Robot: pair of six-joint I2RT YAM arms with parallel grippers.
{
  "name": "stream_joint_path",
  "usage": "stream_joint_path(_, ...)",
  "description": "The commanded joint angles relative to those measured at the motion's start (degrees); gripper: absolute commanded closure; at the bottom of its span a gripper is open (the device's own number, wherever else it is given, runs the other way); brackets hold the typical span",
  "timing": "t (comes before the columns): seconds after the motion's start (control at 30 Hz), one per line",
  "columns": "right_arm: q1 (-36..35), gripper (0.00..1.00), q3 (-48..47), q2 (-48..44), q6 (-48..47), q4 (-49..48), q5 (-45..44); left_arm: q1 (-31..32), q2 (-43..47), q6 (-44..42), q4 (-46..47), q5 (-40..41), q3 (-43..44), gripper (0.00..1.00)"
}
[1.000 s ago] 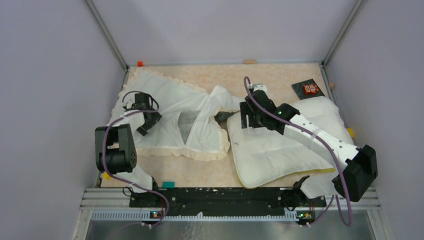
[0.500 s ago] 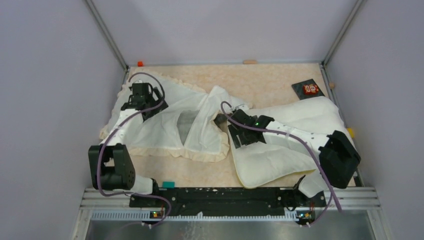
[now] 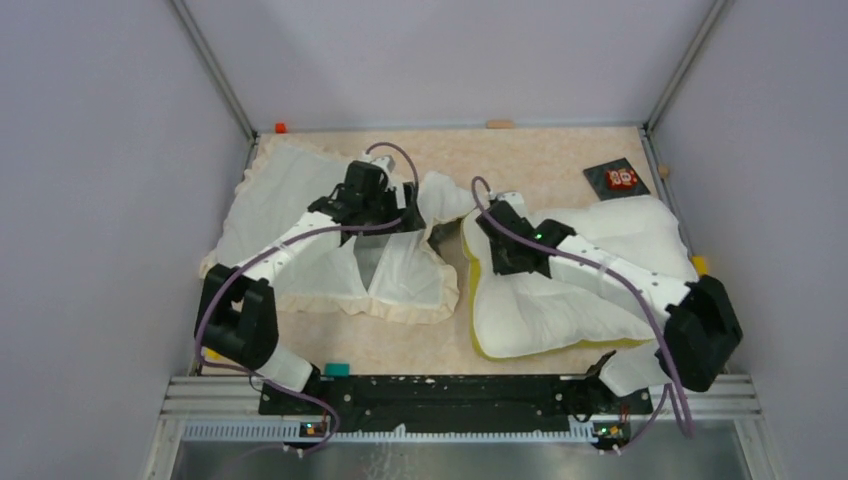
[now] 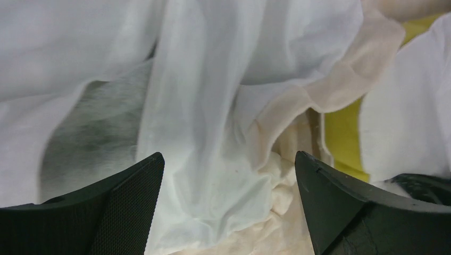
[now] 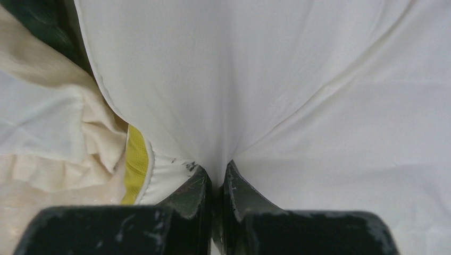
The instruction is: Put the pillow into the pillowcase
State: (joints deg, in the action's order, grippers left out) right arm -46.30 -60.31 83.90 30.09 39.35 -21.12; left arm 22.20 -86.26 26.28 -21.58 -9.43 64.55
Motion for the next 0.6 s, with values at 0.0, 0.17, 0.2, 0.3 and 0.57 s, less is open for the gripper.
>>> stream_joint_path(0.0,2.80,1.00,-8.68,-11.40,2.82,5.36,-3.12,5.04,-2.86,2.38,4.64,-2.66,2.52,0.03)
stream_joint_path(0.17,2.89,1.00,-15.79,-16.41,3.95,9.66,-7.41,11.59,-5.29,5.16,5.77,0.23,0.83,0.07)
stream_joint_path(0.2,2.89,1.00,-16.90,-17.10,4.08,10.03,-8.23,13.24,-5.32,5.44,5.41,1.78,0.20,0.08)
stream_joint_path(0.3,2.90,1.00,-20.32,-18.80,4.07,10.40,-9.90,17.93,-5.15,6.22,3.16,7.61,-1.47,0.11)
stream_joint_path(0.57,2.98,1.00,-26.98,-19.18,2.40,13.25,-13.94,28.91,-6.93,10.19,-0.19,17.98,-7.55,0.13)
